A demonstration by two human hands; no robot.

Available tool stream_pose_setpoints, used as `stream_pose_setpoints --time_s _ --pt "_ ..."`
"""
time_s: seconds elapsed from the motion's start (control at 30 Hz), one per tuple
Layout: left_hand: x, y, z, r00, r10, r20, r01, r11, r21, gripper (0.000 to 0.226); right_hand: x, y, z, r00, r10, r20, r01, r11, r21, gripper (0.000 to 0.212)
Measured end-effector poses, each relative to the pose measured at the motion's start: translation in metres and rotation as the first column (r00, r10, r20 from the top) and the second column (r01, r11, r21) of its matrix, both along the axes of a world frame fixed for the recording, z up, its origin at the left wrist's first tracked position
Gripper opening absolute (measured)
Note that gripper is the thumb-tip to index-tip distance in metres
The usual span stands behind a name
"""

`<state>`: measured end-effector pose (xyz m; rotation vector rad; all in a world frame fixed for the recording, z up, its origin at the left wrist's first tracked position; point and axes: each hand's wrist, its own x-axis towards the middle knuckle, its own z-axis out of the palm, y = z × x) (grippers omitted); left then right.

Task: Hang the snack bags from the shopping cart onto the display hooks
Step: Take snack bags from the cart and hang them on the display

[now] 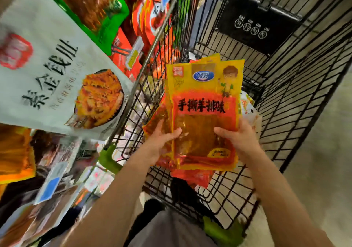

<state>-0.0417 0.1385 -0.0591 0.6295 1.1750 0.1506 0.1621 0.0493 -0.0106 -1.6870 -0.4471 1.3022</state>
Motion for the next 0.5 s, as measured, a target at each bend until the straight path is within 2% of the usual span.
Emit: stream_pose_setpoints --time_s 0.03,0.13,0.23,0.3,0.37,0.5 --pt "-0.004 -0.004 0.012 0.999 0.043 0.031 -0.043 0.999 0.015 0.135 0.001 -0.005 0.013 1.000 0.019 -0.005 -0.019 0.999 0.037 0.038" --pt "-0.017 -0.017 0.043 0.973 0.117 0.198 -0.134 0.988 0.073 0.145 -0.004 -0.017 0.052 0.997 0.060 -0.043 -0.053 0.987 0.150 0.040" --pt "-0.033 -0.035 0.080 0.939 0.118 0.324 -0.191 0.960 0.204 0.137 -0.021 -0.030 0.079 0.991 0.103 -0.085 -0.083 0.972 0.218 0.053" --pt "-0.048 -0.047 0.103 0.937 0.174 0.302 -0.266 0.917 0.298 0.121 -0.040 -0.036 0.096 0.988 0.117 -0.098 -0.089 0.962 0.260 0.057" --pt "-0.067 -0.061 0.121 0.924 0.271 0.269 -0.365 0.834 0.414 0.098 -0.060 -0.039 0.112 0.983 0.132 -0.126 -0.090 0.952 0.294 0.067" --pt "-0.114 -0.097 0.164 0.840 0.445 0.311 -0.542 0.659 0.521 0.036 -0.113 -0.038 0.140 0.970 0.200 -0.138 -0.142 0.928 0.344 0.056"
